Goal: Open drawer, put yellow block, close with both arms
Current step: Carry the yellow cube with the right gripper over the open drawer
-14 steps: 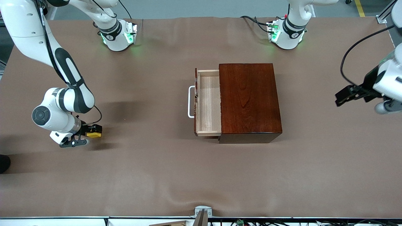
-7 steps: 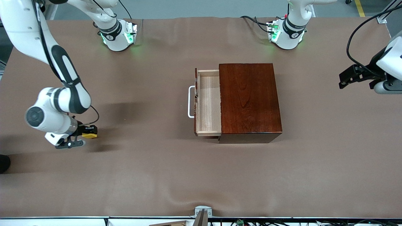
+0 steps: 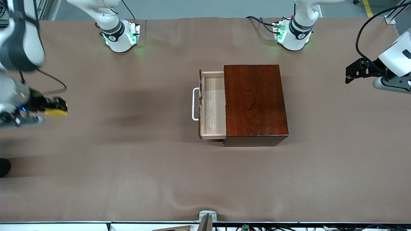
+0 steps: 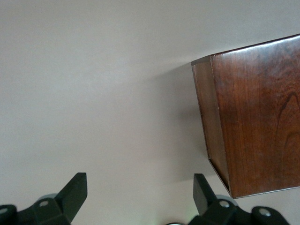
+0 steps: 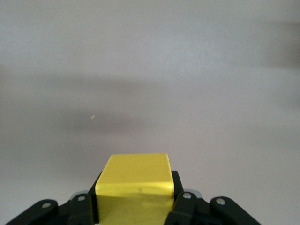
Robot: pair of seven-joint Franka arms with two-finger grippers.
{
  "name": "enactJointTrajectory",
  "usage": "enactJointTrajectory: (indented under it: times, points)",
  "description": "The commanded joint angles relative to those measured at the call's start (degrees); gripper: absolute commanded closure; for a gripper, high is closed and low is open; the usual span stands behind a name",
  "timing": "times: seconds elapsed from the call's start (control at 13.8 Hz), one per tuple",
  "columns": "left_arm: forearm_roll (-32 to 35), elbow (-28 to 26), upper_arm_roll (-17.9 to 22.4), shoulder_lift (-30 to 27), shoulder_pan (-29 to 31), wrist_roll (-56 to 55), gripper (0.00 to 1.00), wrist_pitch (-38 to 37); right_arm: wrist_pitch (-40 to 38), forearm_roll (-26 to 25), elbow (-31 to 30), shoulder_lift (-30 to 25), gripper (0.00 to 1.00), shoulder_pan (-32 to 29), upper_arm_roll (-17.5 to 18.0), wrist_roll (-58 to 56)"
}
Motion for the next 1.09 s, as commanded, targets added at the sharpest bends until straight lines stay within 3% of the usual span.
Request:
enactJointTrajectory:
  times: [0.0,0.43,0.72,1.01]
  points:
    - [-0.33,-0.59,-0.31,-1.19,0.95,-0.31,0.00,-0.91,-6.71,1.20,4.65,-1.26,1.00,4.84,0.21,9.12]
    - [0.82,0.90,0.13,1.28,0.95,-3.30,0.00,1.20,-6.21,5.34,8.88,-0.04,1.00,25.39,0.03,41.63]
    - [0.82,1.26,0.40,1.72,0.77,-3.39,0.00,1.63,-2.17,4.99,15.63,9.25,1.00,40.60,-0.06,59.49]
    - [4.23,1.26,-0.04,1.72,0.33,-3.92,0.00,2.16,3.53,4.99,24.35,19.99,1.00,49.94,-0.15,69.18]
